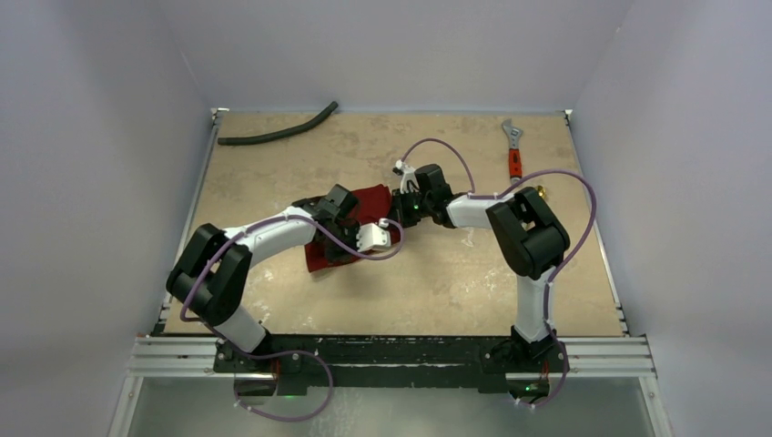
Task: Fold the napkin into a case and place the utensils inside
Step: Pick up the lower triangle-folded napkin from the center of the board, then fold the lower triangle-folded napkin at the center of the board.
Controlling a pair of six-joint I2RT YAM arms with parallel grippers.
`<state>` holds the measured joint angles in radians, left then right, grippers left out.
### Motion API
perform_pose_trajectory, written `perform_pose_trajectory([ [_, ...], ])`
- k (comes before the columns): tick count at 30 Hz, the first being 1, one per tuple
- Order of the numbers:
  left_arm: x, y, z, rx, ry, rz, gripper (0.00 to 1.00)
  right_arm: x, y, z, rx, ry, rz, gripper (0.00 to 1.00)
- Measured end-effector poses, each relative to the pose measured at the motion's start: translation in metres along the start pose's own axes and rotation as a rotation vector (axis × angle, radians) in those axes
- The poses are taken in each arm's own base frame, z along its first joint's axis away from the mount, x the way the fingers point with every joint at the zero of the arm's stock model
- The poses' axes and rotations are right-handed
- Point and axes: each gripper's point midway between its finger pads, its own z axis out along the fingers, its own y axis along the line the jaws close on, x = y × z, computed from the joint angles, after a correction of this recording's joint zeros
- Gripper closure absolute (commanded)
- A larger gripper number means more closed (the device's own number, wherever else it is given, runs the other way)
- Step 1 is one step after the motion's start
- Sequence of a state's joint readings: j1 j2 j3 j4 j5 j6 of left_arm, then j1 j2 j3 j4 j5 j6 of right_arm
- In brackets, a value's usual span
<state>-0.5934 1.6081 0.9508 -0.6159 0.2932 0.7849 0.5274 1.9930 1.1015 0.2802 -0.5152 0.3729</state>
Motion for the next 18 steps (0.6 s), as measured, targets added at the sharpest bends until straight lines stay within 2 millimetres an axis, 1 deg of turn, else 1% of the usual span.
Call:
perform_pose_trajectory([
  [4, -0.001, 0.005, -0.001, -0.028, 0.009, -0.023, 1.00, 0.000, 0.000, -0.001, 0.001, 0.003, -0.004, 1.00],
  [11, -0.013, 0.013, -0.011, -0.076, -0.004, -0.033, 1.00, -0.001, 0.002, -0.003, 0.000, 0.000, -0.011, 1.00],
  [18, -0.035, 0.040, -0.034, -0.185, -0.040, 0.000, 1.00, -0.001, 0.003, -0.005, 0.001, 0.004, -0.020, 1.00],
])
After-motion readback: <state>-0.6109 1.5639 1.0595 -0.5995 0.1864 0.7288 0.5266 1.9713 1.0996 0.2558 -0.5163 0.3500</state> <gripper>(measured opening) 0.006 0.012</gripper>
